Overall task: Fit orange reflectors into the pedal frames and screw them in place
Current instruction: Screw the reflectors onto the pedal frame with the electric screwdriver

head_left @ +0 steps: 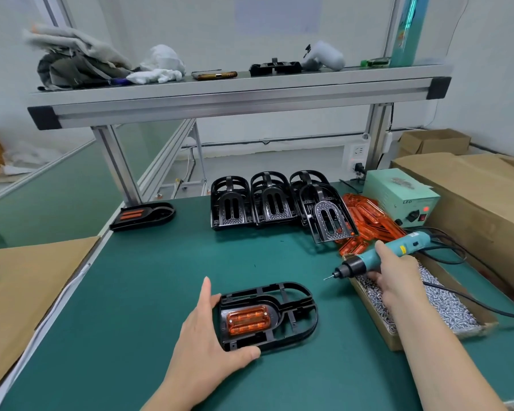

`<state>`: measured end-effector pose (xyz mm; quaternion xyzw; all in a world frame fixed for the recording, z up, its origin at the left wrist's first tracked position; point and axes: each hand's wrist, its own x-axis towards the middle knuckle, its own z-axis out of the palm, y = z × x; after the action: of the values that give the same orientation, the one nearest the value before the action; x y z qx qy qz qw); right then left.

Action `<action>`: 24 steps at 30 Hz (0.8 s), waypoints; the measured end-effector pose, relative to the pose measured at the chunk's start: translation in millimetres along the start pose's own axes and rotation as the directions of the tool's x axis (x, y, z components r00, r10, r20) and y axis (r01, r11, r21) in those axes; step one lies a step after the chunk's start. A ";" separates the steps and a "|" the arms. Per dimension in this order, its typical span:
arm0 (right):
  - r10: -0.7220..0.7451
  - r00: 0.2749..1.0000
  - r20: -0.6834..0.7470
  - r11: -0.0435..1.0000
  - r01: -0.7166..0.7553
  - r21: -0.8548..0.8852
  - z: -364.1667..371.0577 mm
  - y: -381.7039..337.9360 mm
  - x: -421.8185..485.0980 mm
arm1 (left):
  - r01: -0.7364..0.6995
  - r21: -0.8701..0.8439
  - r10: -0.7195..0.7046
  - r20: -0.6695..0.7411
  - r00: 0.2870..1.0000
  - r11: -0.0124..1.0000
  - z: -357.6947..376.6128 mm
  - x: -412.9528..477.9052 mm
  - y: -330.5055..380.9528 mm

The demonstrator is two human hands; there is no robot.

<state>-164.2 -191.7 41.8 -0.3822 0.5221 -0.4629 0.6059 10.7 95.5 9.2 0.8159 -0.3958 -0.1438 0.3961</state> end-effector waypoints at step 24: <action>-0.533 0.391 0.750 0.407 0.896 -0.178 20.6 54.0 -103.3 | 0.123 -0.197 -0.115 0.052 0.992 0.973 -21.9 14.9 7.7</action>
<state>-137.9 -77.9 22.9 -0.8582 0.1823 -0.3672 0.3088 28.3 93.0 30.3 0.7913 -0.3377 -0.2228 0.4585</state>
